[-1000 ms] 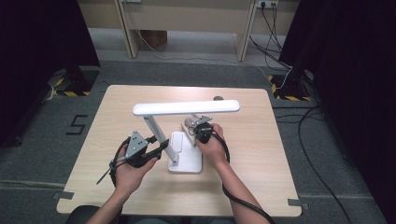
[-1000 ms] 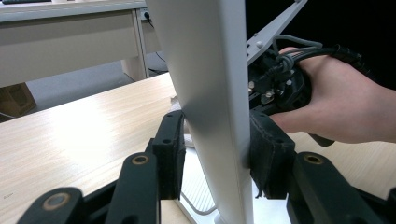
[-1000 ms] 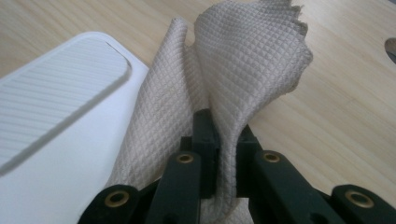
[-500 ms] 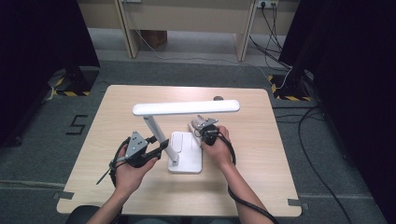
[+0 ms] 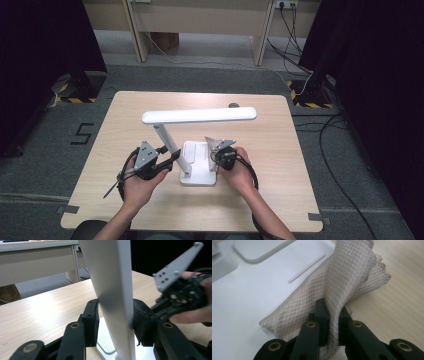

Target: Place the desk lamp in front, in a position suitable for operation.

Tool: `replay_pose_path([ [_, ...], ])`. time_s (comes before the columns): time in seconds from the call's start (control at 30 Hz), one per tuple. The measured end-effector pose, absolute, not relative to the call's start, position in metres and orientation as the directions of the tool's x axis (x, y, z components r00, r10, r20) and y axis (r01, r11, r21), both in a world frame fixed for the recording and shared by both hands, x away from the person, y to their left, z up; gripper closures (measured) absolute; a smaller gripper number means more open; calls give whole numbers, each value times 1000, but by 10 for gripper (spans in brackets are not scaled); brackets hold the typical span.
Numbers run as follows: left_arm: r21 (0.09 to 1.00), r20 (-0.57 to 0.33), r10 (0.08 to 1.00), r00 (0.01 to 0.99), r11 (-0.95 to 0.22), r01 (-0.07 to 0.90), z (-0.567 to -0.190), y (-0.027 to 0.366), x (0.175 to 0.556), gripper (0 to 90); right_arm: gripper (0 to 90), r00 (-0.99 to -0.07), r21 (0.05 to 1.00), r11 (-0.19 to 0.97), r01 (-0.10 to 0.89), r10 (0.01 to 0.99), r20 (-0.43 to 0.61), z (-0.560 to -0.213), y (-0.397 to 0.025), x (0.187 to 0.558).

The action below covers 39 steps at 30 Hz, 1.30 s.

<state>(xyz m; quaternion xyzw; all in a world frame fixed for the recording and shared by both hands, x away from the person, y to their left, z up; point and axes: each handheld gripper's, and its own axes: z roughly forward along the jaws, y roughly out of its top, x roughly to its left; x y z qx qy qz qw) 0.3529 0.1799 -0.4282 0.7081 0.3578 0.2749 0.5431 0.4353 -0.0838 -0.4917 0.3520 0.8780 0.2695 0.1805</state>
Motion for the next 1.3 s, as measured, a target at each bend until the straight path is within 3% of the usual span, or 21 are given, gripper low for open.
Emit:
replay_pose_path([
  [0.73,965,6,805,593,-159,207,-428,181,353,591,849,-794,575,664,478,606,-40,-483,-92,353],
  [1.3,964,0,805,593,-157,213,-429,181,351,592,847,-883,564,728,389,470,2,-488,-28,347],
])
